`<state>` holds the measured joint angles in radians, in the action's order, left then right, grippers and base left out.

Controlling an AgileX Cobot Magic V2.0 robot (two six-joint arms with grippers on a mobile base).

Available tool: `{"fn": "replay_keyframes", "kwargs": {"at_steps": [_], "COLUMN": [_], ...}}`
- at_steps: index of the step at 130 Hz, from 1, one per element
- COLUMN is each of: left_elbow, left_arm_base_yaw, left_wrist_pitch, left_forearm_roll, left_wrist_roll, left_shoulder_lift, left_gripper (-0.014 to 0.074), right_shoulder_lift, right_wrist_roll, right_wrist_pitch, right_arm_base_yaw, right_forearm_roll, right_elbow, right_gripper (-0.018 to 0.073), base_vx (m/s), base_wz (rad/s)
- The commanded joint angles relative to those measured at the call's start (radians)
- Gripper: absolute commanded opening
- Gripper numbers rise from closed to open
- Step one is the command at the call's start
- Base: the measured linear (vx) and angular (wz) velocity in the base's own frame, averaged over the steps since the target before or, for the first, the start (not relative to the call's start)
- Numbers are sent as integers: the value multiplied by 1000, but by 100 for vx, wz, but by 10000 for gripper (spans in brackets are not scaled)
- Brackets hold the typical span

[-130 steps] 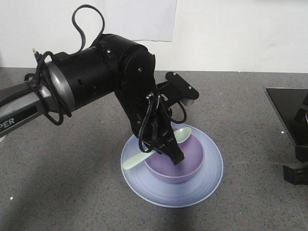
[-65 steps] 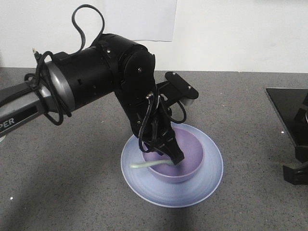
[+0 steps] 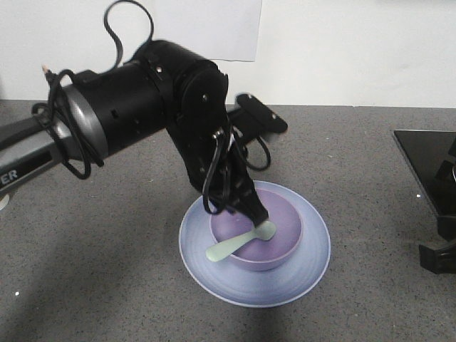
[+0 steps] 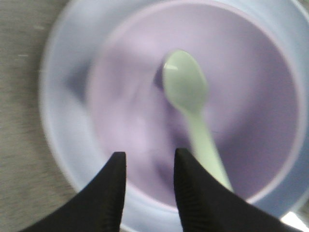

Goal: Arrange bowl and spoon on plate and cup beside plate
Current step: 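Lower the spoon into the bowl and open the left gripper, then move the left gripper to the brown paper cup and grasp its rim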

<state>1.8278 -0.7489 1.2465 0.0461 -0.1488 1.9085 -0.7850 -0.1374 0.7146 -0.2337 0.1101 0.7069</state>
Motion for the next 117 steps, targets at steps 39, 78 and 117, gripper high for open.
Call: {"fn": "replay_keyframes", "kwargs": {"at_steps": [39, 78, 117], "left_elbow": [137, 136, 79], "left_arm_base_yaw": [231, 593, 844], "left_wrist_pitch": [14, 11, -36], "left_forearm_roll": [220, 220, 167], "left_wrist_roll": [149, 181, 216], "left_shoulder_lift": [-149, -281, -297], "left_gripper": [251, 251, 251], "right_shoulder_lift": [6, 6, 6], "right_wrist_roll": [-1, -1, -1], "right_wrist_pitch": [-60, -60, -60], "right_arm_base_yaw": [2, 2, 2], "right_forearm_roll": [12, 12, 12], "right_elbow": [25, 25, 25], "right_gripper": [-8, -8, -8], "base_vx": [0, 0, 0], "base_wz": [0, 0, 0]}}
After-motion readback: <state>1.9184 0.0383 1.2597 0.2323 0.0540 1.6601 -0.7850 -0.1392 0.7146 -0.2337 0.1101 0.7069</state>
